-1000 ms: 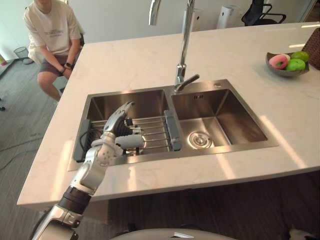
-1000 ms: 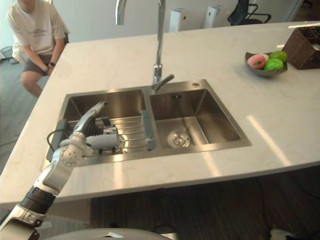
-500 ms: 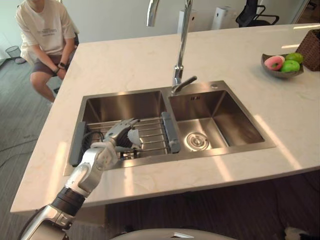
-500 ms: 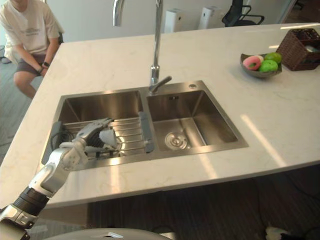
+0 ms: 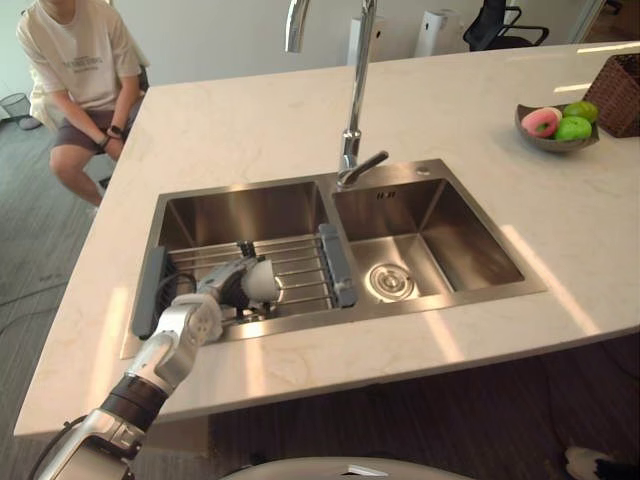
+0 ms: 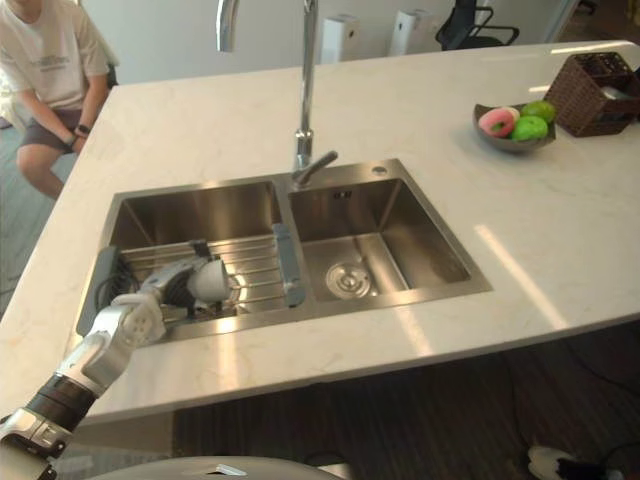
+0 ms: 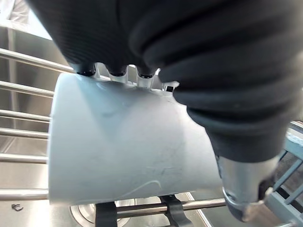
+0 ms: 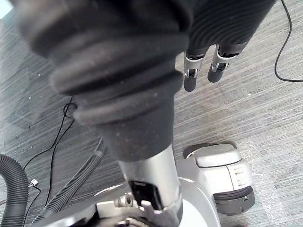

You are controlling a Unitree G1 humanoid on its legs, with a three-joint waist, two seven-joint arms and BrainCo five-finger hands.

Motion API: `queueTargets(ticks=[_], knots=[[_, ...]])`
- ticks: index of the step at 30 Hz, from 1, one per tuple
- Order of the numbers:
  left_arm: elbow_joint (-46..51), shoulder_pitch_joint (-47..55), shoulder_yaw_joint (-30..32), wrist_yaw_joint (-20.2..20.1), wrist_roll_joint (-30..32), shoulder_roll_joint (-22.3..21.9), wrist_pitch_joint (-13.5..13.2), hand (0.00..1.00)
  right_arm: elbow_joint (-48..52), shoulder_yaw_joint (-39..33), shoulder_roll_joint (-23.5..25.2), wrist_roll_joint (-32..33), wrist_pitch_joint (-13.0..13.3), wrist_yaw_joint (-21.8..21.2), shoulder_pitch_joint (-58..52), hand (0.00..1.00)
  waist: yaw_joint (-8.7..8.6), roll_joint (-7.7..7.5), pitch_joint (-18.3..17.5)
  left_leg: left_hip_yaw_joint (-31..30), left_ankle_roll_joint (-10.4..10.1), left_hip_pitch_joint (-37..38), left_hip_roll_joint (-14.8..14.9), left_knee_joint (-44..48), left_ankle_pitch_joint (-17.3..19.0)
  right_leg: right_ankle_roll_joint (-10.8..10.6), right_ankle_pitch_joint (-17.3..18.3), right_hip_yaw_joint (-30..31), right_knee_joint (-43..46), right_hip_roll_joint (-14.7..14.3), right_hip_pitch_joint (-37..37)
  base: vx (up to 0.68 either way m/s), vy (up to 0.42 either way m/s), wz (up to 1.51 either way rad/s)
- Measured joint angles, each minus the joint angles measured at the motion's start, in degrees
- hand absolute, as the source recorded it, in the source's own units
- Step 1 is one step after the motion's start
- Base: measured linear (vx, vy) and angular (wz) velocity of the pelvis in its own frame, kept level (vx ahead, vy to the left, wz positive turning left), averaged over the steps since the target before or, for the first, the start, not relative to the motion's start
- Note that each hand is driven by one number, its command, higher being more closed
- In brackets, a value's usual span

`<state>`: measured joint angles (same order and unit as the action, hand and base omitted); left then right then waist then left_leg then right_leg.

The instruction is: Walk over to the sink, pick up the cup, carry it to the dishwasher, place the cup inside the dishwasher, then close the dishwasher door

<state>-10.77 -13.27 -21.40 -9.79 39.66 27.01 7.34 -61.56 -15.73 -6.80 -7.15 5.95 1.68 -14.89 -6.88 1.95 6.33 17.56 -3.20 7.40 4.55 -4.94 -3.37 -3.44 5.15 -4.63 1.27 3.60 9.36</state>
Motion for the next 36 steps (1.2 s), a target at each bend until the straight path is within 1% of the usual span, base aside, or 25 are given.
queueTargets(ticks=[4,9,13,14,15,18,24,25,27,28,32,34,36], knots=[[-1.9,-0.1,0.6,1.1,0.0,0.0,0.4,0.00,0.0,0.1,0.0,0.0,-0.1,-0.3,0.0,0.00,0.05,-0.01,0.0,0.9,0.0,0.5,0.1,0.0,0.3,0.0,-0.1,0.9,-0.2,0.0,0.0,-0.02,-0.003,-0.13],[-5.7,-1.0,1.3,1.5,1.2,0.0,0.5,0.00,0.2,1.0,-0.1,0.0,-0.1,-0.3,-0.1,0.00,-0.42,-0.20,-0.2,1.2,0.0,0.6,0.0,0.0,0.4,0.0,-0.1,1.1,-0.4,0.0,0.0,-0.01,-0.001,-0.03],[-6.4,-1.2,1.3,1.4,2.3,0.0,0.4,0.00,0.4,1.0,-0.2,0.0,-0.2,-0.7,-0.1,0.00,-0.67,-0.20,-0.2,1.2,-0.1,0.6,0.0,0.0,0.5,0.0,-0.1,1.1,-0.5,0.0,0.0,0.00,0.000,0.00],[-6.7,-1.2,1.3,1.1,2.3,0.0,0.4,0.00,0.4,1.0,-0.3,0.0,-0.3,-1.5,-0.1,0.00,-0.70,-0.19,-0.2,1.3,-0.1,0.6,0.0,0.0,0.5,0.0,-0.1,1.1,-0.4,0.0,0.1,0.00,0.000,0.00],[-6.8,-1.3,1.3,0.6,2.4,0.0,0.4,1.00,0.4,1.0,-0.5,0.0,-0.5,-1.9,-0.1,0.00,-0.75,-0.13,-0.2,1.3,-0.1,0.6,0.0,0.0,0.5,0.0,-0.1,1.1,-0.4,-0.1,0.2,0.00,0.000,0.00],[-7.5,-2.0,1.2,-1.0,3.7,0.0,0.3,1.00,0.4,1.0,-0.6,0.0,-1.2,-2.5,-0.1,0.00,-0.84,-0.02,-0.3,1.3,-0.2,0.7,0.0,0.0,0.5,0.0,-0.1,1.1,-0.5,-0.3,0.3,0.00,0.000,0.00],[-9.1,-3.6,1.0,-5.3,5.6,0.0,0.1,1.00,0.4,1.3,-0.9,0.0,-1.2,-3.0,0.0,0.00,-1.16,-0.04,-0.5,1.5,-0.2,1.1,0.0,0.0,0.6,0.0,-0.1,1.5,-0.7,-0.3,0.3,-0.01,-0.004,-0.03],[-9.2,-3.8,1.0,-6.4,5.6,0.0,0.2,1.00,0.3,1.5,-1.0,0.0,-1.3,-3.1,0.0,0.00,-1.17,0.14,-0.7,1.8,-0.2,1.2,0.0,0.0,0.8,0.0,-0.1,2.0,-0.7,-0.3,0.3,-0.01,-0.002,-0.11],[-9.6,-3.8,0.9,-7.2,5.6,0.0,0.3,1.00,0.3,1.5,-1.2,0.0,-1.3,-3.5,-0.1,0.00,-1.17,-0.07,-0.8,2.2,-0.2,1.4,0.0,0.0,1.0,-0.1,-0.1,2.3,-0.8,-0.3,0.3,0.00,0.000,-0.11],[-10.1,-3.8,0.8,-7.6,5.6,0.0,0.3,1.00,0.3,1.6,-1.4,-0.1,-1.4,-3.9,-0.1,0.00,-1.18,0.09,-1.2,2.4,-0.2,1.5,0.0,0.0,1.1,-0.1,-0.1,2.4,-0.8,-0.3,0.4,0.01,-0.001,-0.06],[-10.2,-3.9,0.5,-7.5,4.9,0.0,0.1,1.00,0.0,1.6,-1.8,-0.1,-1.4,-4.2,0.0,0.00,-1.18,0.16,-1.5,2.4,-0.2,1.5,-0.1,0.0,1.1,-0.1,-0.1,2.4,-0.8,-0.2,0.4,0.00,-0.002,-0.01],[-10.3,-3.8,0.2,-6.5,4.0,0.0,-0.2,1.00,0.0,1.6,-1.8,-0.1,-1.4,-4.2,0.0,0.00,-1.16,0.17,-1.5,2.4,-0.2,1.5,-0.1,0.0,1.1,-0.1,-0.1,2.4,-0.8,-0.2,0.4,0.00,0.000,0.00],[-10.7,-3.7,0.0,-4.5,2.4,0.0,-0.8,1.00,-0.1,1.6,-1.9,-0.1,-1.4,-4.2,0.0,0.00,-1.13,0.13,-1.5,2.3,-0.2,1.5,-0.1,0.0,1.1,-0.1,-0.1,2.3,-0.8,-0.2,0.4,0.00,0.000,0.00]])
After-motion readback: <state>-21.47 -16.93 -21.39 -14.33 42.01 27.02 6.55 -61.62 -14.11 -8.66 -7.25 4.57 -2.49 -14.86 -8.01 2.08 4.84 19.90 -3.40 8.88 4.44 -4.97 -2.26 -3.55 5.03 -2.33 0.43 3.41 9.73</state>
